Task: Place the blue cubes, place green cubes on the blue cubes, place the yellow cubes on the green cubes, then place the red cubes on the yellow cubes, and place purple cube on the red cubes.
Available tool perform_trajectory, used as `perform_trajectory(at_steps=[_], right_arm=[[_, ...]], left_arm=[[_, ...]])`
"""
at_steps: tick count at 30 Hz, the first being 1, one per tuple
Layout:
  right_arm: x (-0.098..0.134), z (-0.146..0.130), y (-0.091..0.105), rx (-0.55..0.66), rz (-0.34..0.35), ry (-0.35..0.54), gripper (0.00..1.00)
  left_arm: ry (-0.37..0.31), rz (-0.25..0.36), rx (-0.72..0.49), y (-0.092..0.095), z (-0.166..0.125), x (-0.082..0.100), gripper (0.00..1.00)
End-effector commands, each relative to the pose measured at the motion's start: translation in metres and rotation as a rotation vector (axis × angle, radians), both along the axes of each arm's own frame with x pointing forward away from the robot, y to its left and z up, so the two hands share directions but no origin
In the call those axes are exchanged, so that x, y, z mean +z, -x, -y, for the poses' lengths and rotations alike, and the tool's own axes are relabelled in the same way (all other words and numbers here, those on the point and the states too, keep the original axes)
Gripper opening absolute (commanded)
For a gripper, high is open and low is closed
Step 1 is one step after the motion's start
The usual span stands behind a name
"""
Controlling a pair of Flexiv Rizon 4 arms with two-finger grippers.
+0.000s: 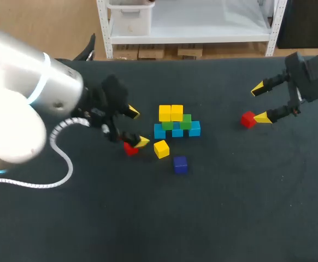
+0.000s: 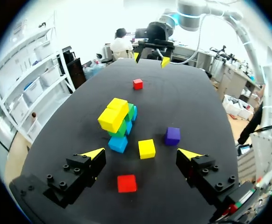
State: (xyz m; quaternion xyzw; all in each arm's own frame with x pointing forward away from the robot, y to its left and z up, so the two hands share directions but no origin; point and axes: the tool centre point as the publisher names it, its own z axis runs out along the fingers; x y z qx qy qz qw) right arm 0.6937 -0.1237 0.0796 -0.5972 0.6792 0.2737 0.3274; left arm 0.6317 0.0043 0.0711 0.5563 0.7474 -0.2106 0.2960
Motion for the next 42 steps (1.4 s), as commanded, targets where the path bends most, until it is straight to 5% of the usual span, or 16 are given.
perform_trajectory(at_steps=[1, 12, 24, 28, 31, 32, 42], right_arm=[[0.0, 0.0, 0.0, 0.001, 0.0, -0.001, 1.0], [0.0, 0.0, 0.0, 0.001, 0.0, -0.001, 1.0], [0.0, 0.0, 0.0, 0.001, 0.0, -0.001, 1.0], [0.0, 0.0, 0.0, 0.001, 0.0, -0.001, 1.0], [0.0, 0.0, 0.0, 0.001, 0.0, -0.001, 1.0], [0.0, 0.0, 0.0, 0.001, 0.0, -0.001, 1.0], [0.0, 0.0, 0.0, 0.001, 0.0, -0.001, 1.0]], left_arm=[[-0.031, 0.065, 0.084, -0.005, 0.028, -0.023, 1.0], [-0.055, 0.045, 0.165, 0.001, 0.033, -0.057, 1.0], [-0.055, 0.034, 0.193, 0.002, 0.033, -0.067, 0.99], [-0.056, 0.036, 0.192, 0.0, 0.033, -0.067, 0.93], [-0.053, 0.037, 0.185, 0.0, 0.035, -0.068, 0.59], [-0.053, 0.037, 0.184, 0.0, 0.035, -0.069, 0.56], [-0.044, 0.028, 0.16, 0.002, 0.043, -0.074, 0.6]])
